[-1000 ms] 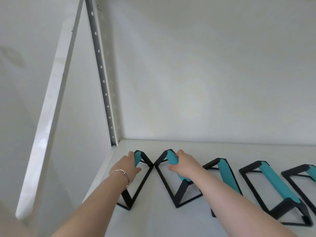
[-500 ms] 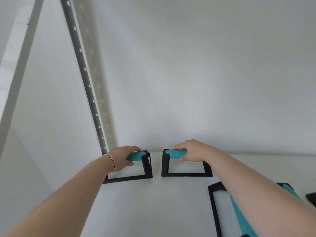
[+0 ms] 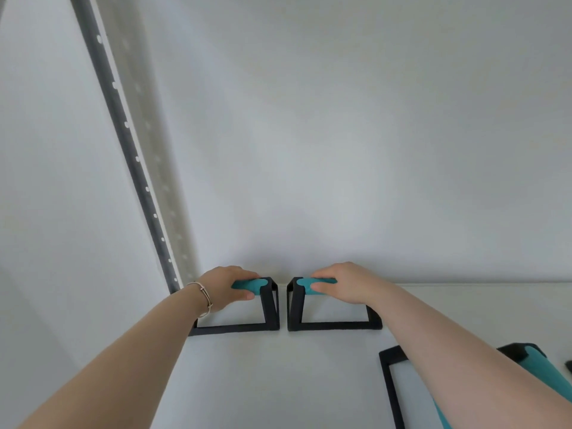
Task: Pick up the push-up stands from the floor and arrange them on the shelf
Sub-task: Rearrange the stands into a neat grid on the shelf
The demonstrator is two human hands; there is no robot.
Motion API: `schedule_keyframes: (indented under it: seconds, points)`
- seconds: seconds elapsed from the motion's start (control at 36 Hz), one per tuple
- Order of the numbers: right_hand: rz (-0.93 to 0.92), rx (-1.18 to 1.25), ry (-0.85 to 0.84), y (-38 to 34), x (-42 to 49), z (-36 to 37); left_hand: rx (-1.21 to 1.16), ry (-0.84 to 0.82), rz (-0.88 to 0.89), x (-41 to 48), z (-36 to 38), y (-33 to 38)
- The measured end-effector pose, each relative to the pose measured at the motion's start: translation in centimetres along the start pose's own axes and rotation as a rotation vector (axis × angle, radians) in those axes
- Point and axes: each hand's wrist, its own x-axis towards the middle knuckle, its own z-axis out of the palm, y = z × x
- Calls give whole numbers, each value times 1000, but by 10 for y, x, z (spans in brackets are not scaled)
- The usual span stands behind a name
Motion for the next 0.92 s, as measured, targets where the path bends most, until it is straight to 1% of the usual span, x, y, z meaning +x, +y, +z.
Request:
schedule_keyframes:
  seconds: [0.22,0.47,0.67,0.92]
  points:
    - [-18,26,-9,2,10,0,19,-30,23,5,-1,-2]
    - [-16,68,-40,5,8,-3,32,-15,34,8,0,-2]
    - [-22,36,-16,1,8,-2,43,-7,30,8,0,-2]
    - [-11,49,-33,4,8,-2,44,-6,25,6,1,-1]
